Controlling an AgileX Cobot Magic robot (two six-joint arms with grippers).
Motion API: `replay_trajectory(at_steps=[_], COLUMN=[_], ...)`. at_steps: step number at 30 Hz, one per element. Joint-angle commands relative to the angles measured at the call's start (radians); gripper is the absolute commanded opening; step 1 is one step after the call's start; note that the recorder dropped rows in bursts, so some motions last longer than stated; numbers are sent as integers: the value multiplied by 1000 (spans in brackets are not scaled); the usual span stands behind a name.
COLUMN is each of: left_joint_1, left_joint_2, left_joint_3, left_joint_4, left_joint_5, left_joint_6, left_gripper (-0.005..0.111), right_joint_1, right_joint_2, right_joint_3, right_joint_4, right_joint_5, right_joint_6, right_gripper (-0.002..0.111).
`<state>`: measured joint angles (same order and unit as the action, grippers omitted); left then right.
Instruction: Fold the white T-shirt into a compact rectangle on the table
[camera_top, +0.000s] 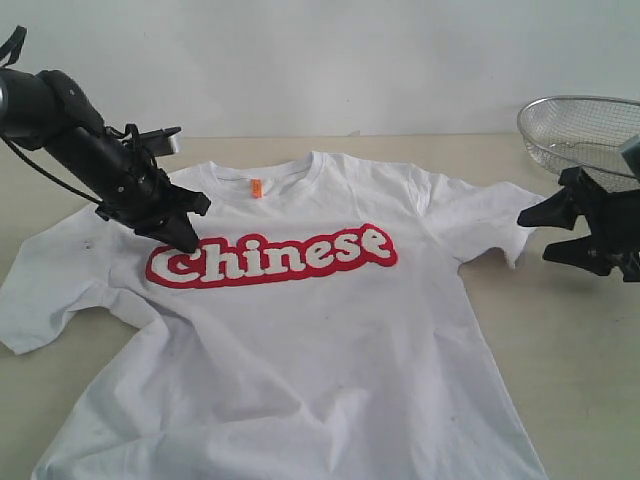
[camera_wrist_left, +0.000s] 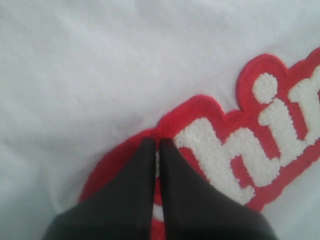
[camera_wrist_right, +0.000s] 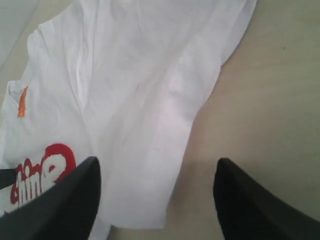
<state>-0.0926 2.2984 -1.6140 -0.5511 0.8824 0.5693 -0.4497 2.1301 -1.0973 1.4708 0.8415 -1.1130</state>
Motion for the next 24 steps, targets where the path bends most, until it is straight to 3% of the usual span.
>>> replay_trajectory(at_steps=[1, 9, 12, 16, 24], left_joint_1=[-11, -11, -11, -11, -11], left_joint_2=[40, 40, 40, 40, 40], left_joint_3=[19, 19, 19, 19, 19], left_joint_4=[13, 13, 13, 13, 13], left_joint_5=[31, 33, 33, 33, 33], left_joint_6=[7, 7, 7, 7, 7], left_gripper=[5, 5, 5, 5, 5], right_joint_1=[65, 130, 130, 130, 143], right_joint_2=[-1, -1, -1, -1, -15], right_joint_3=[2, -4, -4, -22, -126], right_joint_4=[-4, -17, -26, -67, -170], right_joint_5=[-92, -233, -259, -255, -112], right_joint_6=[32, 166, 190, 187, 190], right_gripper=[59, 58, 41, 3, 0])
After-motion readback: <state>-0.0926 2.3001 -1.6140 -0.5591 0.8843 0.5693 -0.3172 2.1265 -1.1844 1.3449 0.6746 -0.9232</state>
